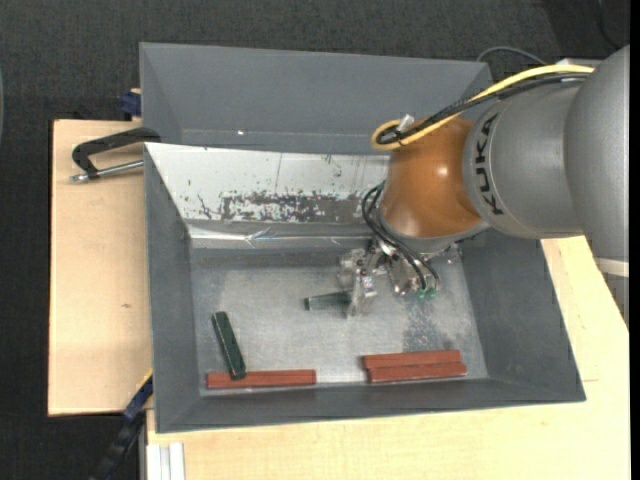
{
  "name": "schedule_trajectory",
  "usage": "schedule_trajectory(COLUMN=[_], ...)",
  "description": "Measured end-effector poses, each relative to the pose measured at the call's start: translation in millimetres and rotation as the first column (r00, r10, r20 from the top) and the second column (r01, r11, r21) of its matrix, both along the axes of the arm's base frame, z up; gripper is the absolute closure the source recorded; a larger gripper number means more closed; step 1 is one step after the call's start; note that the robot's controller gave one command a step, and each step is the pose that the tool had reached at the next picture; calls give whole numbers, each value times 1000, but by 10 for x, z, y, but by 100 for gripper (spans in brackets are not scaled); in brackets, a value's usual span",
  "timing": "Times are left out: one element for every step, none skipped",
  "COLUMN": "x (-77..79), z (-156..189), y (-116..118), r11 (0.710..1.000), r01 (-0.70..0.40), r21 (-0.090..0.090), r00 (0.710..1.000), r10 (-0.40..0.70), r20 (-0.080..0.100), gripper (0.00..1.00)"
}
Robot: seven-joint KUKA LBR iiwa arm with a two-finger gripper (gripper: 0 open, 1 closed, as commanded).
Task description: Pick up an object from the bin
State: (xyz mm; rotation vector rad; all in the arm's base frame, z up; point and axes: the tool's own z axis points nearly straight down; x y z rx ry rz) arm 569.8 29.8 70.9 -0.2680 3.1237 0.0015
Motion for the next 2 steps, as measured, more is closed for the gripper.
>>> schedule_trajectory(x=[0, -151], z=[0, 1178], y=[0, -445], r11=[1000, 900], r01=[0, -436], r21=[0, -6], r00=[1000, 900], r10=[0, 436], r20=[0, 4], gripper=[100, 100])
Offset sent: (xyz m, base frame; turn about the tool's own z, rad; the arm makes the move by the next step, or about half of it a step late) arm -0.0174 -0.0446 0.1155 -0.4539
